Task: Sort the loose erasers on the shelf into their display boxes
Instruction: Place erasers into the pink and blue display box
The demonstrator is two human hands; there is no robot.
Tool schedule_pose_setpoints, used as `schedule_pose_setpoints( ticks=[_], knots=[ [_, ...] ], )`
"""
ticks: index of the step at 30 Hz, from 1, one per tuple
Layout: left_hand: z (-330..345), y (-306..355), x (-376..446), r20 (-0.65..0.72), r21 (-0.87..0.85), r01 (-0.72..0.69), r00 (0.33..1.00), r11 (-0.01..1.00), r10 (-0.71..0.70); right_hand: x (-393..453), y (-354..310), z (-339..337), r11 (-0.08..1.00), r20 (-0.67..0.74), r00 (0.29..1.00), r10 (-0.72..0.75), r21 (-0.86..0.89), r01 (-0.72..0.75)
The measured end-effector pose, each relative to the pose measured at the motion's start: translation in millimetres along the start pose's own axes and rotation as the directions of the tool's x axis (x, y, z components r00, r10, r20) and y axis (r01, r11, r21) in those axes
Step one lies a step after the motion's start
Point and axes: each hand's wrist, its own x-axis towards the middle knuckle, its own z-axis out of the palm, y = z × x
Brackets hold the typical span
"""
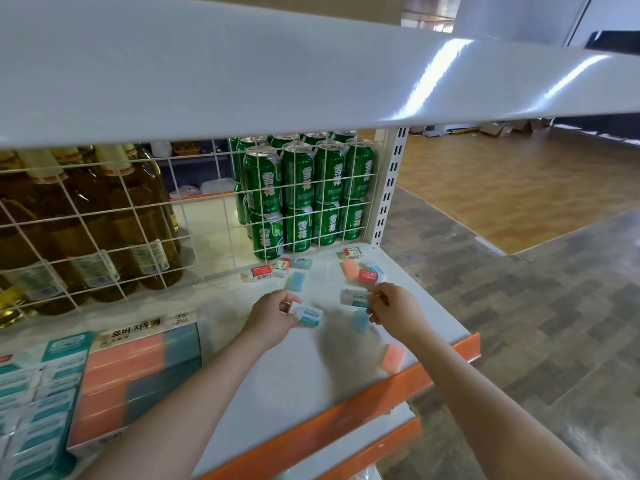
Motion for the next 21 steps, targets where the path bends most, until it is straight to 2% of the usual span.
schedule_pose_setpoints(
  ticks=[3,7,11,21],
  knots=[
    [-1.4,1.8,-2.6,-0.028,-0.097,-0.002,1.000,0.995,-0.001,-3.1,-3.5,-0.3,1.000,0.023,1.000,-0.004,0.017,0.004],
    [-3.9,2.6,-7.6,-0.050,-0.216,0.001,0.999,0.976,-0.012,-7.5,-4.7,1.4,0.995,0.054,0.995,-0.089,-0.046,0.092],
    [-5.9,4.2,-14.8,-0.036,-0.300,0.020,0.999,0.954,-0.032,-11.8,-6.9,3.7,0.992,0.059,0.991,-0.124,-0.028,0.126],
    [-14.2,-3.3,-31.0,-0.069,-0.256,0.036,0.996,0.966,-0.055,-16.0,-16.4,8.9,0.989,0.062,0.987,-0.148,0.006,0.148]
  ],
)
